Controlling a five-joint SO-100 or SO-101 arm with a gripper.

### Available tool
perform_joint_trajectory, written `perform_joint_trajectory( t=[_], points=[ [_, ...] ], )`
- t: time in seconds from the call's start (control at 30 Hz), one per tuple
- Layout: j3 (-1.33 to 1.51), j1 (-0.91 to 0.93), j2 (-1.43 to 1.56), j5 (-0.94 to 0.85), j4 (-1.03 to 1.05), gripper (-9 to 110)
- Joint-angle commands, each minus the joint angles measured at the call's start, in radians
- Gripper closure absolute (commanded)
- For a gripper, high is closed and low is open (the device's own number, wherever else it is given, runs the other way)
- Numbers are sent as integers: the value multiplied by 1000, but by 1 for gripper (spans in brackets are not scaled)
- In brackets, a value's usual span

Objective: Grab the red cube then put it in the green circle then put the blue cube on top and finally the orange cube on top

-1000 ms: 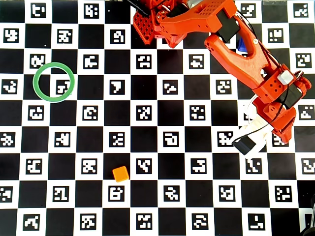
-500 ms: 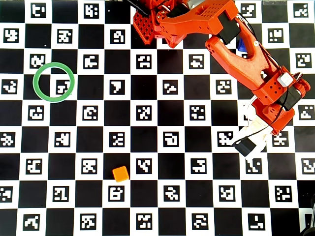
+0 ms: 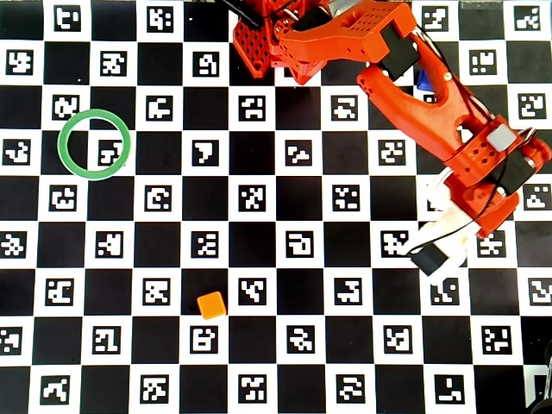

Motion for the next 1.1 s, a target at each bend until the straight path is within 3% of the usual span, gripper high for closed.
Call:
perform_joint_trajectory(
  t=[0.0,0.27,0.47,0.8,1.07],
  points=[
    [127,123,311,-38,-9,91],
    [500,431,713,-253,5,91],
    [577,755,842,-480,120,92],
    [626,1381,752,-899,48,92],
    [393,1640,514,-1031,44,92]
  ],
)
